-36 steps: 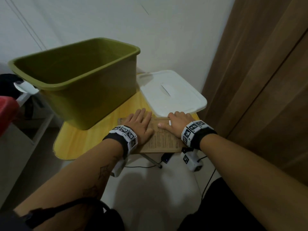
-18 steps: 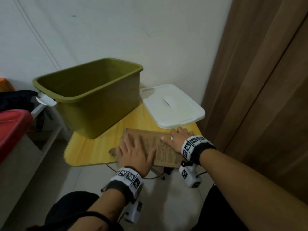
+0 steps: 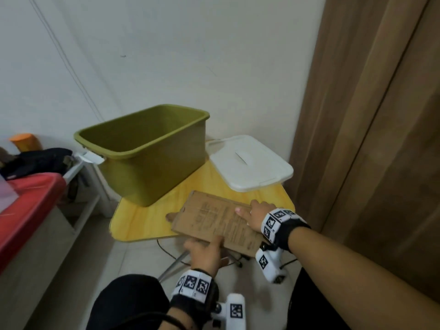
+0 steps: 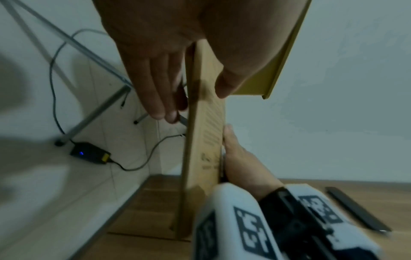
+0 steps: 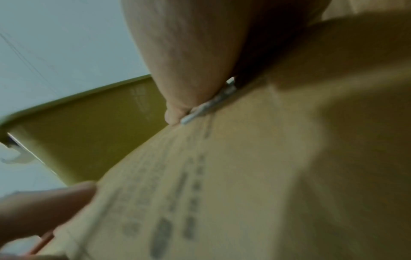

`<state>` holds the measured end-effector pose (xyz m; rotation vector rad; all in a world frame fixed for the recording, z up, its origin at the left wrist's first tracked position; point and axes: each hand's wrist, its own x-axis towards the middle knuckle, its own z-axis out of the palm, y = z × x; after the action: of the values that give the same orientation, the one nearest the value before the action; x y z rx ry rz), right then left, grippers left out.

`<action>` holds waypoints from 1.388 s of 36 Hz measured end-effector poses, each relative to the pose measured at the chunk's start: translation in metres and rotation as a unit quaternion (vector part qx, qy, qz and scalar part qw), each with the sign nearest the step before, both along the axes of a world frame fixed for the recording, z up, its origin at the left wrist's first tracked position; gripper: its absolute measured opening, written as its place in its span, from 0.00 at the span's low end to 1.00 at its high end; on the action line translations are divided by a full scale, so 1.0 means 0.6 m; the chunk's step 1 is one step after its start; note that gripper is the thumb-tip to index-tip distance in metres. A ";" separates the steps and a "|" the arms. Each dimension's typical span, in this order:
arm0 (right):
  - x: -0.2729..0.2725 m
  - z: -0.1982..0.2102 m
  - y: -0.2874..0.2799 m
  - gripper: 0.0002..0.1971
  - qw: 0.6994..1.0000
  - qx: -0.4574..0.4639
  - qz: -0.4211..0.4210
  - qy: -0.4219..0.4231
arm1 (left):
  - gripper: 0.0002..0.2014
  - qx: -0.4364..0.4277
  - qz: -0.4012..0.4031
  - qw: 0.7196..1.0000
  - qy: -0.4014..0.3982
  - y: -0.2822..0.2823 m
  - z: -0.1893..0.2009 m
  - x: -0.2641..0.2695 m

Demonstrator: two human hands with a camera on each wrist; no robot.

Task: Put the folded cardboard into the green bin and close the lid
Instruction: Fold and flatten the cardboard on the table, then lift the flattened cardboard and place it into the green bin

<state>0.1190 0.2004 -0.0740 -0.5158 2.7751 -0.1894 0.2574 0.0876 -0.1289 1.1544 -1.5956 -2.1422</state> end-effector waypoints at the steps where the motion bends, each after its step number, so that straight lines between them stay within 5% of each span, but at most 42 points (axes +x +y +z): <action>1: 0.006 0.006 -0.001 0.46 1.000 -0.009 0.001 -0.007 | 0.42 0.017 -0.002 1.000 0.014 -0.001 -0.014 -0.007; 9: -0.005 0.059 0.006 0.34 0.956 -0.234 0.005 -0.178 | 0.20 -0.029 0.019 0.990 0.136 -0.025 0.080 -0.023; 12: -0.017 0.087 0.002 0.38 0.936 -0.291 0.020 -0.197 | 0.21 -0.033 -0.012 0.984 0.175 -0.055 0.120 -0.029; 14: -0.022 0.108 0.003 0.46 0.902 -0.344 -0.015 -0.259 | 0.19 -0.041 -0.034 0.981 0.189 -0.074 0.148 -0.038; 16: -0.017 0.139 -0.001 0.40 0.864 -0.401 -0.057 -0.300 | 0.15 -0.048 -0.042 0.977 0.202 -0.095 0.182 -0.046; 21: -0.024 0.217 -0.054 0.24 0.841 -0.484 -0.088 -0.225 | 0.16 -0.058 -0.037 0.959 0.274 -0.137 0.259 -0.060; 26: -0.026 0.290 -0.156 0.19 0.785 -0.582 -0.124 -0.174 | 0.15 -0.077 0.004 0.928 0.363 -0.191 0.309 -0.039; 30: -0.033 0.328 -0.243 0.19 0.781 -0.580 -0.147 -0.182 | 0.18 -0.269 0.087 0.911 0.301 -0.255 0.325 -0.018; 33: -0.029 0.345 -0.304 0.19 0.800 -0.559 -0.124 -0.179 | 0.24 -0.482 0.131 0.861 0.100 -0.312 0.319 -0.012; 36: -0.019 0.353 -0.352 0.19 0.809 -0.532 -0.116 -0.222 | 0.29 -0.543 0.096 0.833 -0.048 -0.336 0.295 -0.008; 38: -0.007 0.356 -0.387 0.27 0.798 -0.519 -0.132 -0.275 | 0.31 -0.544 0.084 0.833 -0.044 -0.332 0.274 -0.006; 41: -0.043 0.330 -0.435 0.48 0.827 -0.485 -0.144 -0.246 | 0.28 -0.543 0.091 0.835 -0.014 -0.328 0.257 -0.011; 46: -0.031 0.350 -0.437 0.39 0.862 -0.451 -0.100 -0.208 | 0.21 -0.554 0.101 0.826 0.023 -0.329 0.241 -0.035; 50: -0.036 0.348 -0.416 0.17 0.858 -0.472 -0.046 -0.198 | 0.21 -0.570 0.128 0.809 0.067 -0.306 0.227 -0.053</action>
<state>0.0976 -0.0494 0.1350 -0.4680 2.1316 -1.5260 0.2259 -0.0961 0.0072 0.6765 -1.9784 -0.7229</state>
